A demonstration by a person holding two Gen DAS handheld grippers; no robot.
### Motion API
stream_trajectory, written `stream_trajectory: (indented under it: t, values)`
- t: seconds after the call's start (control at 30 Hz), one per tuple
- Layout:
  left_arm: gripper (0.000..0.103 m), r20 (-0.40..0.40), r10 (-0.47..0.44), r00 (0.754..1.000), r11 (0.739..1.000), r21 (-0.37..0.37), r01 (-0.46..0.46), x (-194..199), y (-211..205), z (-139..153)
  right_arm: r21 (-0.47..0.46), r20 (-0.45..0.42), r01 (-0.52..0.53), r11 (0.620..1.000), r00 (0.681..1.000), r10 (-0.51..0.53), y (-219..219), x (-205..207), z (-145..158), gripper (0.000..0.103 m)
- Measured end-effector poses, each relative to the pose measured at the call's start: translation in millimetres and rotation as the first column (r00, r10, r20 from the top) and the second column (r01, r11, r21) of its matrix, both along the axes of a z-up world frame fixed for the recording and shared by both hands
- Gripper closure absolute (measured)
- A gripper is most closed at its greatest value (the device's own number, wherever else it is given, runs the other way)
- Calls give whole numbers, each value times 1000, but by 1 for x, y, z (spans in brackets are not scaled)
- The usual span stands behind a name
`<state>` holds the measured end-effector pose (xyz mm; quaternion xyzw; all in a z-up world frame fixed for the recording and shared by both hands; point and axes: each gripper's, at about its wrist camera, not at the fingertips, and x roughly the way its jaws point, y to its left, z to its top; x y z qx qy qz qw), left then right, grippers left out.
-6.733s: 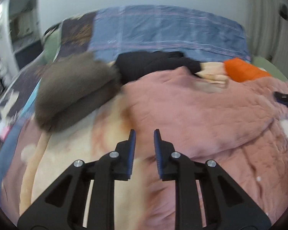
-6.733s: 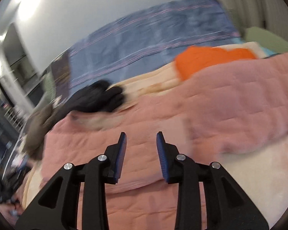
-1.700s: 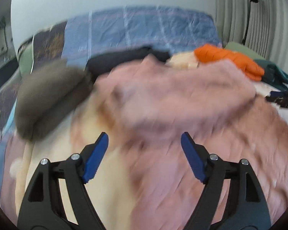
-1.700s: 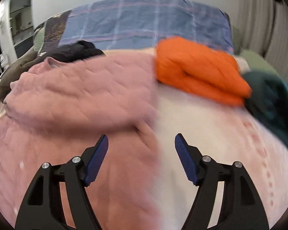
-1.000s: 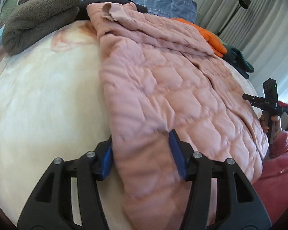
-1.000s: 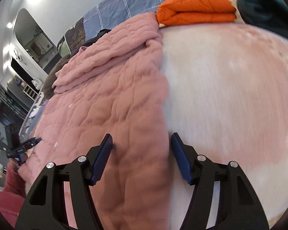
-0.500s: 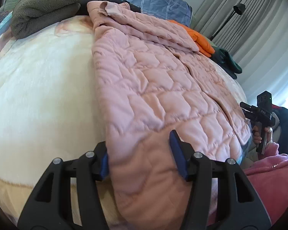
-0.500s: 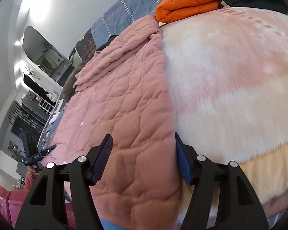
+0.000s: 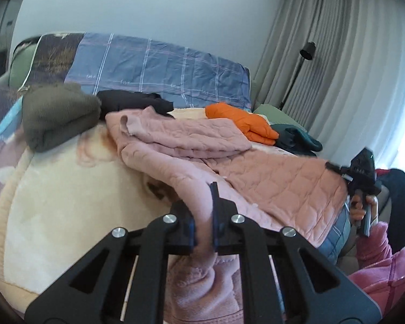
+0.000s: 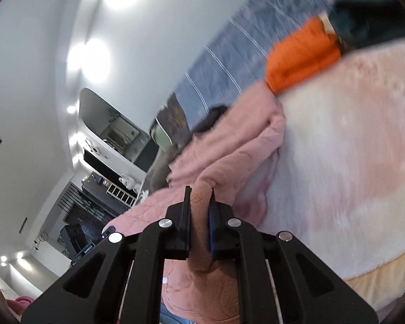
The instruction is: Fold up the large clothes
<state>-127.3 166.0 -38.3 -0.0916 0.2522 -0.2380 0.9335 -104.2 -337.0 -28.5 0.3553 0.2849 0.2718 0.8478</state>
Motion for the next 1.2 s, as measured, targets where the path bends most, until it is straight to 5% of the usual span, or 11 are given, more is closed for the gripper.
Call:
stream_trajectory:
  t: [0.1,0.23,0.3,0.43,0.6,0.67,0.7,0.73,0.77,0.97,1.2]
  values:
    - [94,-42,2,999,998,70,1,-16,-7,-14,-74,-25,33,997,999,-35,-6,-17,-3,93]
    - [90,-198,23,980,996,86,-6,-15,0,-64,-161,-211,44,986,974,-78,-11,-25,-59,90]
    - [82,-271,68,960,996,76,-49,-12,8,-91,-129,-278,50,990,957,-85,-13,-28,-85,86]
    - [37,-324,38,945,999,21,-32,-11,18,-111,-96,-280,40,995,958,-65,-17,-35,-94,56]
    - [27,-363,-19,932,998,47,39,-13,4,-128,-246,-265,-42,968,964,-25,-2,-37,-89,41]
    - [28,-361,-25,932,999,32,40,-14,1,-130,-289,-252,-43,956,967,-33,5,-36,-90,44]
    - [36,-352,-23,936,999,30,36,-16,1,-128,-315,-243,-33,949,969,-47,8,-36,-89,64]
    - [76,-344,-32,938,999,10,38,-17,1,-125,-303,-244,-28,953,968,-50,8,-34,-86,89]
    - [90,-353,-54,934,998,-33,45,-16,1,-122,-240,-244,-23,970,969,-38,4,-33,-85,89]
    - [94,-69,-52,996,998,-43,49,-35,-13,-34,-31,-29,8,1000,1000,-9,-5,-40,-9,93]
    - [94,235,50,971,995,-92,-29,-94,13,53,-26,230,37,999,973,-30,-7,-96,75,94]
